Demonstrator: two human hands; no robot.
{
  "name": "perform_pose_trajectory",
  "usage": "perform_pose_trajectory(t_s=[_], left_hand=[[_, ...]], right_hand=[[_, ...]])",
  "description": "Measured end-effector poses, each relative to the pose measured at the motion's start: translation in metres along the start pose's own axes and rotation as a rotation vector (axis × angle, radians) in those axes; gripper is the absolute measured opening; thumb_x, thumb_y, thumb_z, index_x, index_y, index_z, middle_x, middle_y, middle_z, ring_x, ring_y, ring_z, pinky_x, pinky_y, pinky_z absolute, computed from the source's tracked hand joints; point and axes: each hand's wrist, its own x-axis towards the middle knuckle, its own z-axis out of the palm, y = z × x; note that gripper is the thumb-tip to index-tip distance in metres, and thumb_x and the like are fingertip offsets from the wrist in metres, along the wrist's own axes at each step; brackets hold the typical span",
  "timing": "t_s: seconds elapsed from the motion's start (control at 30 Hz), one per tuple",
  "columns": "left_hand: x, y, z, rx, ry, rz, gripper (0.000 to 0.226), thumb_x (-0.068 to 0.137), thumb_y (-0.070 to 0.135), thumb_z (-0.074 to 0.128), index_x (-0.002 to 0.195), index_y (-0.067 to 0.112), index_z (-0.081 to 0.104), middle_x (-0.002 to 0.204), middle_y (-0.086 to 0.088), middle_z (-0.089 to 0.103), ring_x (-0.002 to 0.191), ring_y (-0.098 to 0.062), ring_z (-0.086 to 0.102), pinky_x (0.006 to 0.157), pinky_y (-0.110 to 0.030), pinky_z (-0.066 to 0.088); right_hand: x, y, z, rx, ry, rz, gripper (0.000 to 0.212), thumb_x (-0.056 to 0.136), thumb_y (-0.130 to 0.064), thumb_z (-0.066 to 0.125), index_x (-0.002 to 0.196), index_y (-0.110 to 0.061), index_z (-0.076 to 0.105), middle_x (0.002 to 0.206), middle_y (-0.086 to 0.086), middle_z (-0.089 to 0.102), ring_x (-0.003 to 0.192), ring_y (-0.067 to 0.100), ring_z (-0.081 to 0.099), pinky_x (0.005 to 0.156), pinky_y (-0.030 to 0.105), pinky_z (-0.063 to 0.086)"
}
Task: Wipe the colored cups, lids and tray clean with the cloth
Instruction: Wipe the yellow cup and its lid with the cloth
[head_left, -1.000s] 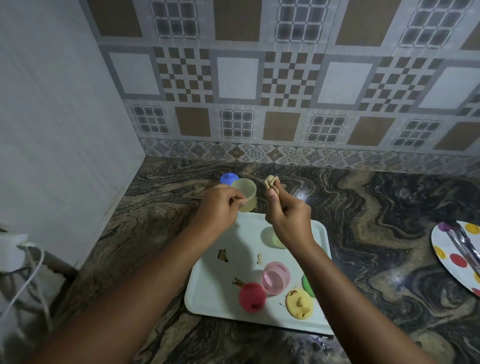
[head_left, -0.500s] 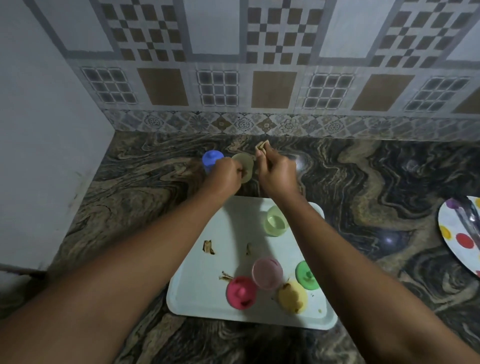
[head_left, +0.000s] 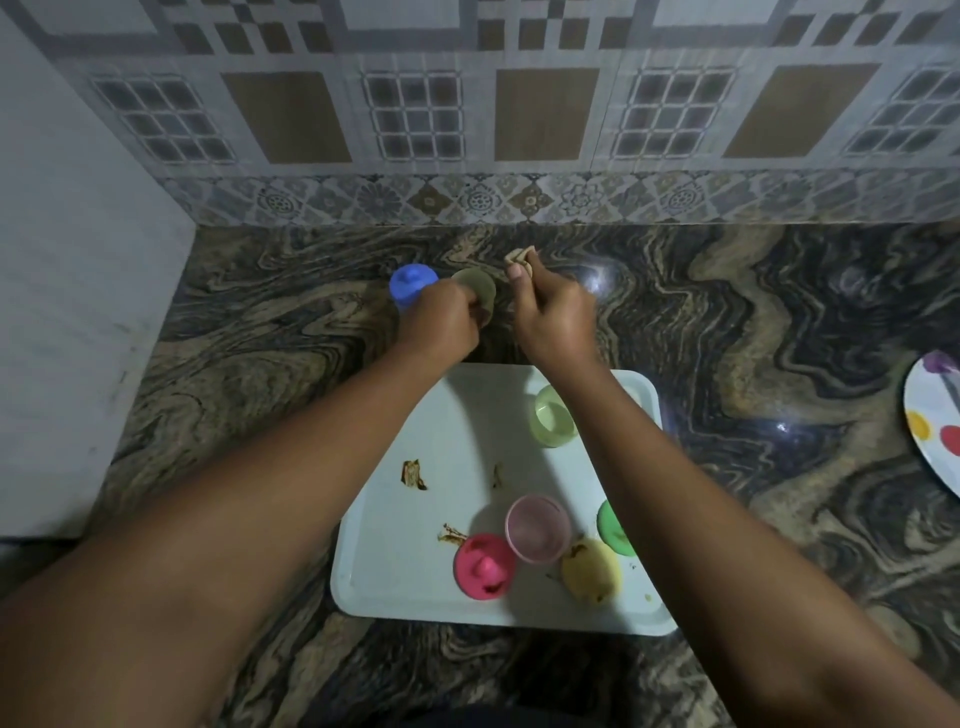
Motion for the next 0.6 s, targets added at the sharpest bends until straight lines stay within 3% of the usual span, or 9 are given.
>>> perform_pose_trajectory(t_s=[0.07,0.13,0.2,0.27,0.33,0.43,0.5,0.6], left_hand=[[-0.004,0.002,-0.004,0.008,0.021,0.022,0.021,0.089,0.02,0.06,0.105,0.012,0.071,0.1,-0.011,0.072,0.096,-0.032,0.066,0.066,-0.029,0.04],[-0.009,0.003,-0.009,-0.012,0.055,0.045,0.026,0.089,0.021,0.059,0.11,0.013,0.07,0.106,-0.011,0.071,0.1,-0.032,0.065,0.071,-0.031,0.047],[-0.019,0.007,-0.018,-0.084,0.101,0.071,0.031,0.088,0.021,0.06,0.116,0.014,0.07,0.113,-0.011,0.071,0.105,-0.031,0.065,0.082,-0.036,0.055],[-0.033,0.015,-0.028,-0.189,0.148,0.116,0.034,0.088,0.021,0.063,0.12,0.012,0.069,0.118,-0.009,0.07,0.107,-0.026,0.066,0.09,-0.037,0.055],[-0.059,0.03,-0.04,-0.306,0.173,0.144,0.033,0.088,0.023,0.067,0.12,0.013,0.069,0.114,-0.004,0.072,0.101,-0.016,0.068,0.09,-0.025,0.054],[-0.116,0.057,-0.051,-0.529,0.144,0.111,0.027,0.088,0.024,0.071,0.114,0.017,0.072,0.09,0.014,0.07,0.075,0.005,0.064,0.073,-0.003,0.046],[-0.157,0.073,-0.051,-0.616,0.101,0.105,0.024,0.087,0.024,0.073,0.111,0.02,0.073,0.092,0.018,0.07,0.076,0.004,0.066,0.073,-0.006,0.048],[-0.212,0.089,-0.037,-0.664,0.008,0.094,0.023,0.085,0.024,0.075,0.108,0.022,0.074,0.091,0.026,0.068,0.082,0.0,0.066,0.077,-0.006,0.049]], right_hand=[[-0.004,-0.004,-0.004,0.037,-0.003,0.016,0.047,0.1,-0.044,0.052,0.131,-0.012,0.066,0.12,0.005,0.073,0.093,0.014,0.071,0.078,0.025,0.052],[-0.01,-0.01,-0.012,0.09,0.0,0.032,0.034,0.101,-0.041,0.053,0.113,-0.018,0.076,0.093,-0.002,0.078,0.074,0.002,0.062,0.07,0.026,0.05],[-0.017,-0.018,-0.023,0.102,0.002,0.035,0.034,0.101,-0.04,0.053,0.074,-0.032,0.07,0.057,-0.008,0.055,0.056,0.002,0.046,0.059,0.027,0.041],[-0.028,-0.025,-0.037,0.11,0.015,0.036,0.045,0.1,-0.041,0.054,0.058,-0.028,0.054,0.053,-0.008,0.039,0.054,0.005,0.037,0.055,0.028,0.034],[-0.044,-0.032,-0.054,0.128,0.018,0.038,0.043,0.1,-0.041,0.054,0.06,-0.027,0.058,0.054,-0.008,0.041,0.055,0.004,0.037,0.053,0.028,0.034],[-0.077,-0.04,-0.082,0.173,0.011,0.041,0.043,0.102,-0.037,0.055,0.065,-0.017,0.062,0.056,-0.002,0.048,0.052,0.003,0.042,0.049,0.021,0.035],[-0.1,-0.04,-0.1,0.198,0.009,0.052,0.043,0.102,-0.036,0.055,0.063,-0.021,0.06,0.055,-0.014,0.048,0.049,0.0,0.04,0.047,0.018,0.034],[-0.133,-0.031,-0.12,0.211,-0.003,0.077,0.032,0.099,-0.046,0.054,0.073,-0.032,0.068,0.071,-0.02,0.056,0.056,0.004,0.048,0.052,0.027,0.042]])
